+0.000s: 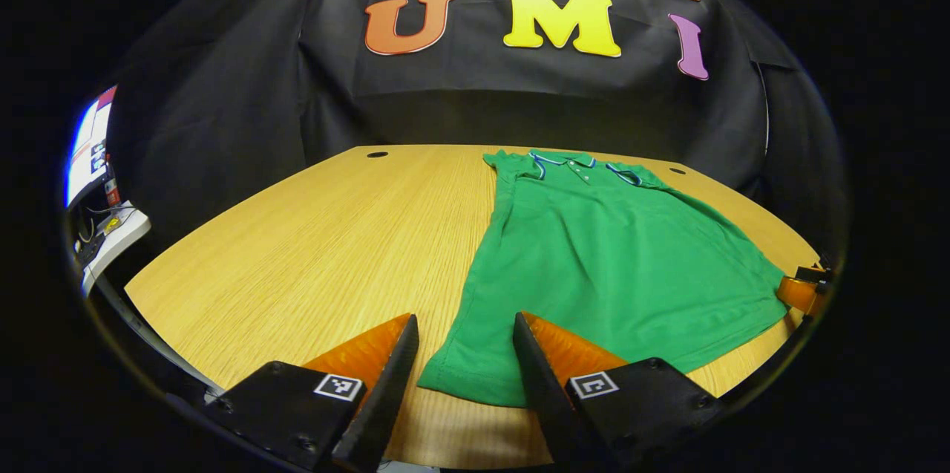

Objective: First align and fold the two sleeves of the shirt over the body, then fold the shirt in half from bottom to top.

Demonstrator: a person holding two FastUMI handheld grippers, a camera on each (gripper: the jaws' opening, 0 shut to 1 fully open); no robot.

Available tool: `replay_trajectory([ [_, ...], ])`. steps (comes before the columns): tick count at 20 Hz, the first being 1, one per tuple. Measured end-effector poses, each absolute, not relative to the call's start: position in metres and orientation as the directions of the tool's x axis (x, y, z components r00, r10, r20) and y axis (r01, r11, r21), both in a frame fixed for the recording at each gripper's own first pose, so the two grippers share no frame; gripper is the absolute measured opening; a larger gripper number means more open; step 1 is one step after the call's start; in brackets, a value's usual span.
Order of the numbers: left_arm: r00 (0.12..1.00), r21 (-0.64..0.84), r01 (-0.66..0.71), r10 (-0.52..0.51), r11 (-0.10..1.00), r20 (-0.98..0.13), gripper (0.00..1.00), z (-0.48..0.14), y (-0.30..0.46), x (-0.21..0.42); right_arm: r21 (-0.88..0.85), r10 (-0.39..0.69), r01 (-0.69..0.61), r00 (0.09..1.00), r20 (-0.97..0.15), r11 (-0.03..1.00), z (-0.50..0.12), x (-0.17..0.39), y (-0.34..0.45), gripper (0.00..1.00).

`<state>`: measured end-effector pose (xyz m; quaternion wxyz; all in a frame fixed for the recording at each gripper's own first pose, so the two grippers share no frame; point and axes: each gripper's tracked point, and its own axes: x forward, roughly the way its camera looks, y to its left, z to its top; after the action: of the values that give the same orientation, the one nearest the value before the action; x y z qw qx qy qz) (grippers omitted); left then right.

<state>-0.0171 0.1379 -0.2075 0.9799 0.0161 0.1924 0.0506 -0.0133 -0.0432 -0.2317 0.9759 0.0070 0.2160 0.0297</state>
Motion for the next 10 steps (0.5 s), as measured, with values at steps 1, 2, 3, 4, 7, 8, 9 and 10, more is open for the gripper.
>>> replay_trajectory([
  [1,0.921,0.052,-0.085,0.098,0.995,-0.376,0.81,-0.208,0.134,-0.015,0.024,0.059,-0.053,0.905,-0.421,0.998,-0.231,-0.012,-0.043,1.00],
  [2,0.922,0.051,-0.081,0.095,0.995,-0.375,0.75,-0.207,0.131,-0.015,0.024,0.059,-0.054,0.905,-0.422,0.998,-0.231,-0.011,-0.040,0.98],
  [3,0.922,0.049,-0.087,0.099,0.995,-0.373,0.58,-0.208,0.131,-0.013,0.039,0.080,-0.070,0.903,-0.422,0.997,-0.233,-0.010,-0.032,0.96],
  [4,0.922,0.051,-0.091,0.104,0.995,-0.374,0.46,-0.208,0.130,-0.011,0.047,0.093,-0.080,0.902,-0.421,0.996,-0.234,-0.007,-0.026,0.92],
  [7,0.925,0.013,-0.088,0.087,0.996,-0.371,0.10,-0.206,0.121,-0.003,0.089,0.146,-0.119,0.904,-0.401,0.989,-0.234,0.005,-0.011,0.36],
  [8,0.926,-0.008,-0.088,0.079,0.996,-0.370,0.08,-0.205,0.119,0.001,0.104,0.155,-0.123,0.900,-0.407,0.987,-0.234,0.009,-0.008,0.28],
  [9,0.926,-0.035,-0.079,0.061,0.996,-0.372,0.07,-0.205,0.114,0.007,0.122,0.162,-0.122,0.894,-0.417,0.985,-0.232,0.013,-0.008,0.06],
  [10,0.924,-0.053,-0.071,0.046,0.996,-0.381,0.07,-0.204,0.110,0.010,0.133,0.169,-0.123,0.888,-0.428,0.983,-0.231,0.018,-0.006,0.03],
])
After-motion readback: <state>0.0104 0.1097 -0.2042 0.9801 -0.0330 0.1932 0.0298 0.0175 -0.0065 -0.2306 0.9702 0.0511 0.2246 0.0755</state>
